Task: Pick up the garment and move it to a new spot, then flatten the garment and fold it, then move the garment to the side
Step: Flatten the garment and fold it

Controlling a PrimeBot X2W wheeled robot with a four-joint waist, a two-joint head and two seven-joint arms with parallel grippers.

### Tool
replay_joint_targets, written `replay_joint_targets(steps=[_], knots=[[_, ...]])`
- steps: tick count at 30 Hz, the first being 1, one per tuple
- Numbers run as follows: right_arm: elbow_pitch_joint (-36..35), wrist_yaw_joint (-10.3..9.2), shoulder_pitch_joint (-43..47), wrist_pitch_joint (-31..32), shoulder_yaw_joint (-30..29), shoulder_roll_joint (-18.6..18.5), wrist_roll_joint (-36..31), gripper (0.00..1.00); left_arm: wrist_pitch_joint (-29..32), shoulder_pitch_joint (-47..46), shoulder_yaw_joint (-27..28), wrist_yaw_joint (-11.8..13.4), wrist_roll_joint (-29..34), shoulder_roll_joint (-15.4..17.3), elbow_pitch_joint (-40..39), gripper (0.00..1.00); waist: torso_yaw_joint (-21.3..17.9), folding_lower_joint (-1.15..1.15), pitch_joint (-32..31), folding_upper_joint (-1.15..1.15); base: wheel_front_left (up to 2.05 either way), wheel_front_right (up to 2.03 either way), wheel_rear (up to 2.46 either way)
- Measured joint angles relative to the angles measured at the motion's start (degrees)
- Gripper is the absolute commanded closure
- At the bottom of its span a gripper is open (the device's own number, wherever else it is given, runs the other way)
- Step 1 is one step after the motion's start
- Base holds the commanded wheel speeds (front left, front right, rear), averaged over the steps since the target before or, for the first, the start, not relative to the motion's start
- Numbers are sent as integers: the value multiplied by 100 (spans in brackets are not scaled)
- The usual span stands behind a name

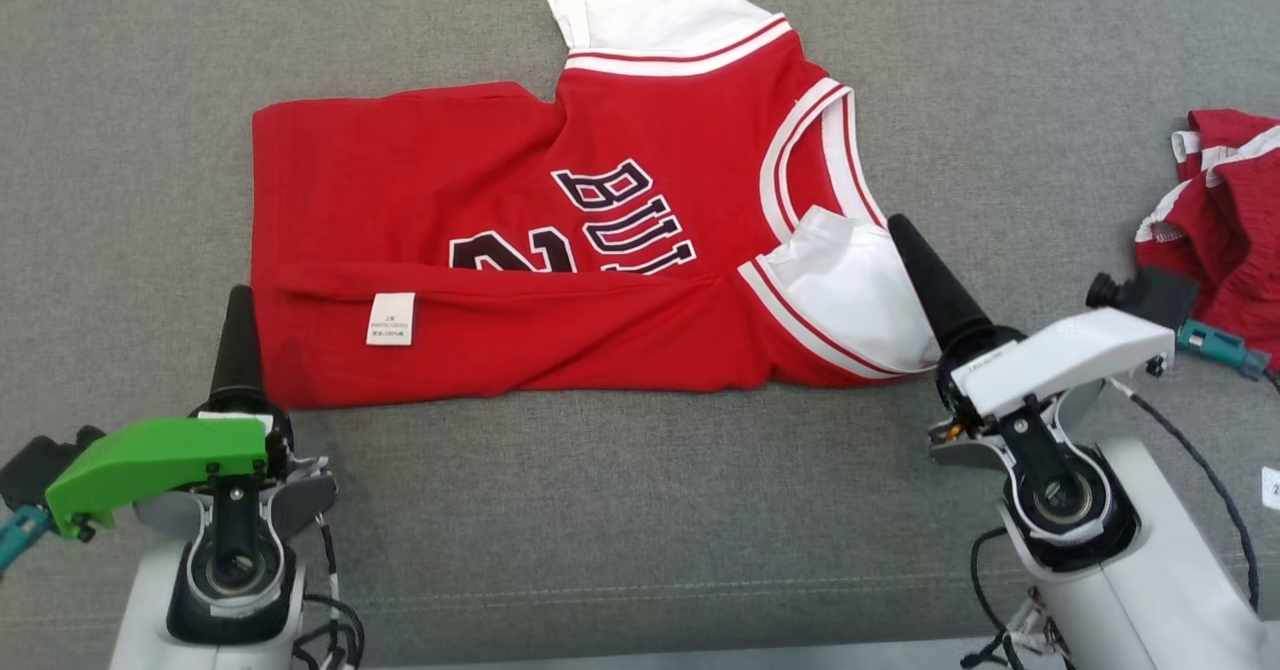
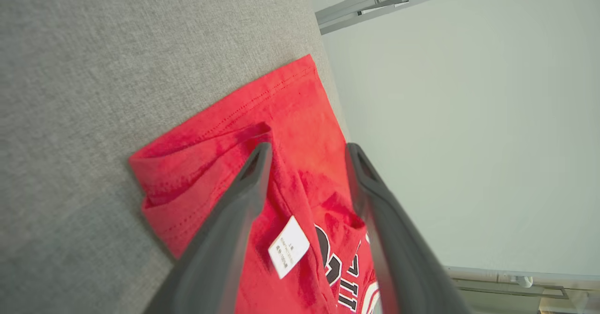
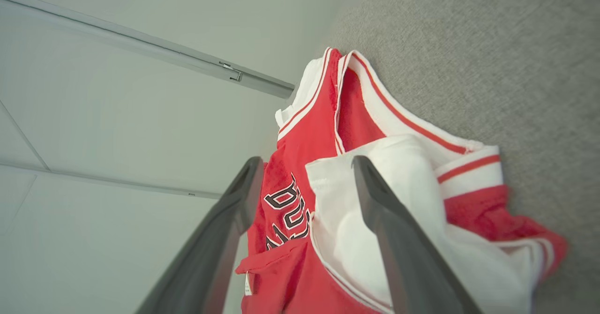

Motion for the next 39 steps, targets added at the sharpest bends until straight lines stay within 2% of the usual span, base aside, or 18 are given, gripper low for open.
replay_joint_targets(steps=[6,13,31,39], knots=[[-241,22,803,-81,33,119,222,0,62,543,-310,-43,-76,-69,-401,20,-36,0,-111,0,0,0,0],[-368,64,1273,-96,180,175,338,0,107,992,-463,-41,-258,-69,-431,24,-72,0,-136,0,0,0,0],[-667,65,1766,-156,202,244,611,0,46,970,-430,-32,-276,-67,-327,25,-149,0,-7,0,0,0,0],[-573,64,1525,-252,26,269,627,0,-14,678,-393,-29,-275,-66,-162,26,-179,0,171,0,0,0,0]])
